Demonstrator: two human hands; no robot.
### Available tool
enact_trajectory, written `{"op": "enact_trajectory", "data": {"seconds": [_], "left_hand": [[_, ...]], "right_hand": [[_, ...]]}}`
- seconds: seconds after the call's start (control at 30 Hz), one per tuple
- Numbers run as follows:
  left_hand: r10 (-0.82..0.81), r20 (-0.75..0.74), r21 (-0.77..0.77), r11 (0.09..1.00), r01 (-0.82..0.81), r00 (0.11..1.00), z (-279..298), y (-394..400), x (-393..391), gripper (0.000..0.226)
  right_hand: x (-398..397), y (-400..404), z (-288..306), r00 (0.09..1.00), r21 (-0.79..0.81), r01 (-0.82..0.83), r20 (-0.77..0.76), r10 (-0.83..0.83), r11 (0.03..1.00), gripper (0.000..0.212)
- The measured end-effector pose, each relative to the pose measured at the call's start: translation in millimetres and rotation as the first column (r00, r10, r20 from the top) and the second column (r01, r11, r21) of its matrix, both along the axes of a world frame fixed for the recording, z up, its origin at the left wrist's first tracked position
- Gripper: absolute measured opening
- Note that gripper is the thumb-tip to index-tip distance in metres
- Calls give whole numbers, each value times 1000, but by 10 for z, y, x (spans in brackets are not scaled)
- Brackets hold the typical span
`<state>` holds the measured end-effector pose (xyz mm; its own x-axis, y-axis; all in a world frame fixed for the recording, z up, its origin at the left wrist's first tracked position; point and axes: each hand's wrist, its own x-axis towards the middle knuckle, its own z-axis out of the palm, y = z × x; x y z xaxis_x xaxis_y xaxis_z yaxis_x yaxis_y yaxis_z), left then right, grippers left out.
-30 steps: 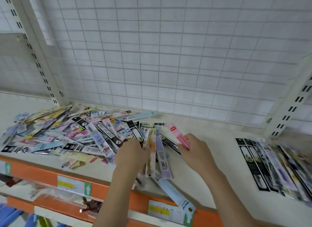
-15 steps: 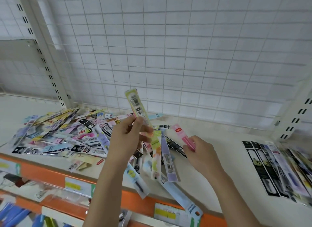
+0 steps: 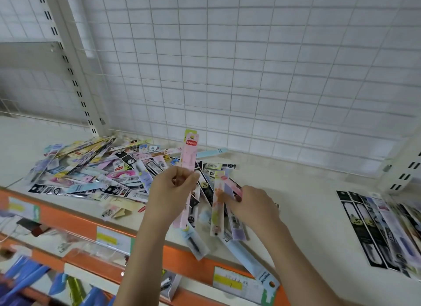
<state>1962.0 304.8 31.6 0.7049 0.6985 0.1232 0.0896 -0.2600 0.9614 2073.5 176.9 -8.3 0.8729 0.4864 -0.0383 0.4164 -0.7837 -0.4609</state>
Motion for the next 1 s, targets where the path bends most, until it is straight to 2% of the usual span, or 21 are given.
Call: {"op": "enact_trajectory", "data": {"seconds": [0.07,0.17,0.4,0.5,0.6,0.77,0.9,1.0], "left_hand": [[34,3,-18,999,-34,999,-40,46,-24,10],[76,12,-40,996,-76,997,-67,102,-50,17],[162,33,6,987,-162,986,-74,141,-26,19],[165,-103,91,984,-156,981,-125,111,20,29],[200,-268,293,949,-118,942,-207,114,120,31],[261,-316,440,892,-103,912,-207,82,417,26],[297,-531,538,842,45,793,-241,86,595,45],[293,-646,551,818,165,705,-245,20,627,51]], "right_hand": [[-35,77,-6,1000,-40,3,14,-3,999,55],[-18,128,17,999,-63,-28,-42,26,998,45],[28,64,89,983,49,-12,-183,21,999,26],[21,0,179,976,106,15,-220,9,994,30],[8,-85,264,964,139,11,-264,26,990,11],[59,-300,279,975,144,67,-221,-34,987,17],[141,-449,196,977,112,142,-173,-122,984,27],[172,-512,131,978,117,155,-155,-136,981,19]]}}
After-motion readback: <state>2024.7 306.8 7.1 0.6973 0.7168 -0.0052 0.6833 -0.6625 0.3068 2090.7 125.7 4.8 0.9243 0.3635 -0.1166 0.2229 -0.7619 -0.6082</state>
